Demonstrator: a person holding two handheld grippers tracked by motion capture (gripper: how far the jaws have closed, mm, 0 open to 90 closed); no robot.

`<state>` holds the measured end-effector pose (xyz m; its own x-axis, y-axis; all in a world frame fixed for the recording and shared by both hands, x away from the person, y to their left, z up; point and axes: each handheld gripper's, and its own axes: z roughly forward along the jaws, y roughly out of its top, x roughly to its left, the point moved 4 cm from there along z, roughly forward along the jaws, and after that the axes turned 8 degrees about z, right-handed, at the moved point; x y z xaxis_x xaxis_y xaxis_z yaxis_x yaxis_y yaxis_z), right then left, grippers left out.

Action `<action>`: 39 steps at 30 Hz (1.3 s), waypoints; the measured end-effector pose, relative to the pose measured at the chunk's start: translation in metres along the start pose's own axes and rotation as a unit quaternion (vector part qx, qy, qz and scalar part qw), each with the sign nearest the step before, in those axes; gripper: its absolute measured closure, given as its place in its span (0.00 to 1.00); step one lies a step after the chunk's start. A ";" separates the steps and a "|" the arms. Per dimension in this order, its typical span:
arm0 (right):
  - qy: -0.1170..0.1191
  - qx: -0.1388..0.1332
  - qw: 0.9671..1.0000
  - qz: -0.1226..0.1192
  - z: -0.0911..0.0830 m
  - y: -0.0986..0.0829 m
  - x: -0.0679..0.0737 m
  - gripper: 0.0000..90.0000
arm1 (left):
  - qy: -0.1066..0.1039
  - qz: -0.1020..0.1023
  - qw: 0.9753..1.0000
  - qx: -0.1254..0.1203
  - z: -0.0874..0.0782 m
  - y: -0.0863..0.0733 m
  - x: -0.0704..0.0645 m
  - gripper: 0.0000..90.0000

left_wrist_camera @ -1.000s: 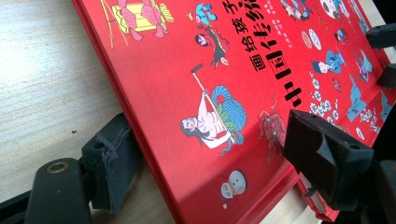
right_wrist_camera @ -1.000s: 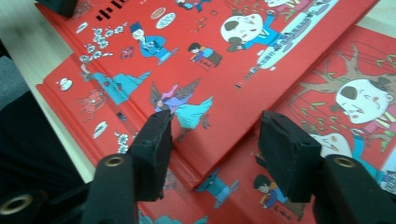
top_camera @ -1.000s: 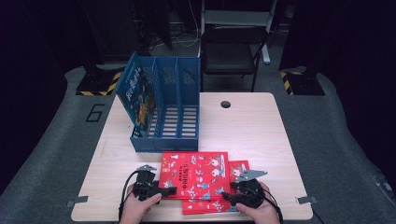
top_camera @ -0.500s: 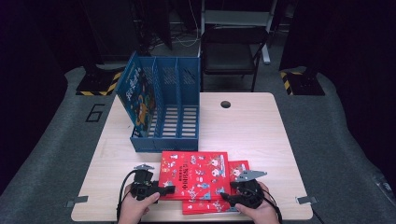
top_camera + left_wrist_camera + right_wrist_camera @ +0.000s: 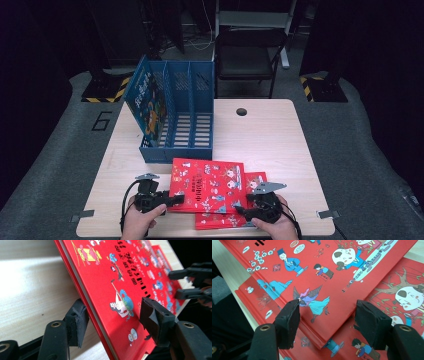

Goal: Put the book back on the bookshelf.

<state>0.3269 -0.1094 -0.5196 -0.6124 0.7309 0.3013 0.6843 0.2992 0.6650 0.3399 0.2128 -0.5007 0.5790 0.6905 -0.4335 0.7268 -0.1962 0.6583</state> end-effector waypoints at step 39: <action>0.049 -0.012 0.998 -0.037 0.001 0.003 0.012 0.34 | -0.046 0.027 0.998 0.019 -0.005 0.026 -0.032 0.54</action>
<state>0.3220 -0.0994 -0.5153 -0.6972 0.6441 0.3148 0.6265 0.3340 0.7042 0.3388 0.1895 -0.4665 0.6488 0.6108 -0.4538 0.7056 -0.2596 0.6593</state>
